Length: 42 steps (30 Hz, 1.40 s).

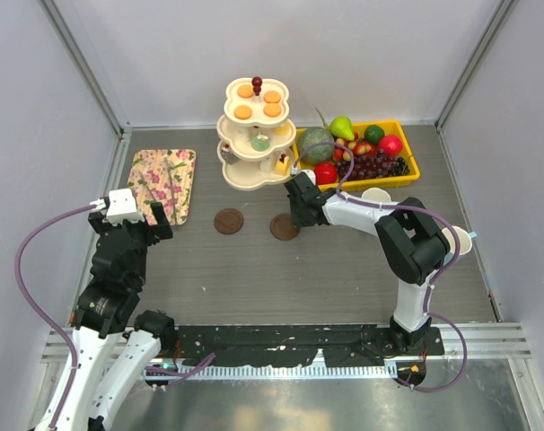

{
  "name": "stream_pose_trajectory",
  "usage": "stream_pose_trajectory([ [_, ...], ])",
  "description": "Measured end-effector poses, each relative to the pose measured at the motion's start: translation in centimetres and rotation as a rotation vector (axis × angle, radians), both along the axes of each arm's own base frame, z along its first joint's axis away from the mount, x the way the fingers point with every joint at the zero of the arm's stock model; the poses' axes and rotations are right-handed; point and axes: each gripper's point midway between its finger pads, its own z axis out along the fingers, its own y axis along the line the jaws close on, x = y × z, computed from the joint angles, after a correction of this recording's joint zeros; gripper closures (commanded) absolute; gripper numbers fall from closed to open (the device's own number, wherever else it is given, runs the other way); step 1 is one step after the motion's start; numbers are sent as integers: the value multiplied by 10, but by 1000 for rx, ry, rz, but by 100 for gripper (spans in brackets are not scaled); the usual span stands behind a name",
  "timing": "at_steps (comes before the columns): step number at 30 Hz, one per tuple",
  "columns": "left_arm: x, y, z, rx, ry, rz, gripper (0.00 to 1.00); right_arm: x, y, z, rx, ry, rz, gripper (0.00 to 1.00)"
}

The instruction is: Serve the afternoon tea

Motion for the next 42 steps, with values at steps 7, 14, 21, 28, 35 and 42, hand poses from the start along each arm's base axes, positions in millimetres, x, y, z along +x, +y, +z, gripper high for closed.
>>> stream_pose_trajectory([
  [7,0,0,0,0,1,0,1,3,-1,1,-7,-10,-13,84],
  [14,0,0,0,0,0,0,1,10,3,1,-6,-20,-17,84],
  [21,-1,0,1,-2,-5,0,1,12,5,2,-1,-27,-15,77],
  [28,-1,0,1,-2,-6,-1,1,11,1,56,29,-110,15,39],
  [35,-1,-1,2,-3,-8,-6,1,11,-51,176,107,-349,-55,8],
  [42,-1,-2,3,-5,-15,-9,1,-8,-165,163,2,-342,-285,5],
])
